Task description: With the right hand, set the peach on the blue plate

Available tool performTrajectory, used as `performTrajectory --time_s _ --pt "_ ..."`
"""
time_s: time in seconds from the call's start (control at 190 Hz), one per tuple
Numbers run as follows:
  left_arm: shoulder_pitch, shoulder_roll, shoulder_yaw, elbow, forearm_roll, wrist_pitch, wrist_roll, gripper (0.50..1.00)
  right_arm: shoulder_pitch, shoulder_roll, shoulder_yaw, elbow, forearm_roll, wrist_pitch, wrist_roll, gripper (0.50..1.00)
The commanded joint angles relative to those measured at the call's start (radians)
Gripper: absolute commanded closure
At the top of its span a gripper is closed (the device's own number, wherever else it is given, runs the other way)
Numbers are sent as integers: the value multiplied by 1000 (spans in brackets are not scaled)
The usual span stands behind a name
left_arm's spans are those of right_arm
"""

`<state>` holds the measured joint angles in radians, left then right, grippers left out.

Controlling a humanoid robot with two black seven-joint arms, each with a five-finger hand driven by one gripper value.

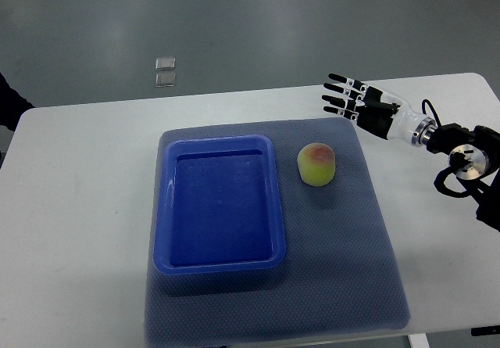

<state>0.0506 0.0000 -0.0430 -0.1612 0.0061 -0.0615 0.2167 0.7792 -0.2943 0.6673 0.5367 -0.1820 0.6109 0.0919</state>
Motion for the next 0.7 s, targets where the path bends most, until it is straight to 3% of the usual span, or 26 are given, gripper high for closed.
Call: performTrajectory --time_s 0.0,0.341,0.604,0.609,0.693 --pt "0 0 14 -4 8 5 0 500 -1 0 -2 -1 -2 0 0 566" --pt "-2 0 2 -8 -3 11 6 500 2 -5 -3 -1 -16 0 -1 568" --pt "2 0 2 0 -3 9 4 500 38 -19 -3 58 -367 0 6 568" --pt "2 0 2 0 -3 9 4 500 46 -28 -2 89 -480 0 8 568" --pt "0 0 2 -3 -3 9 4 500 66 -46 -2 127 -599 0 8 568"
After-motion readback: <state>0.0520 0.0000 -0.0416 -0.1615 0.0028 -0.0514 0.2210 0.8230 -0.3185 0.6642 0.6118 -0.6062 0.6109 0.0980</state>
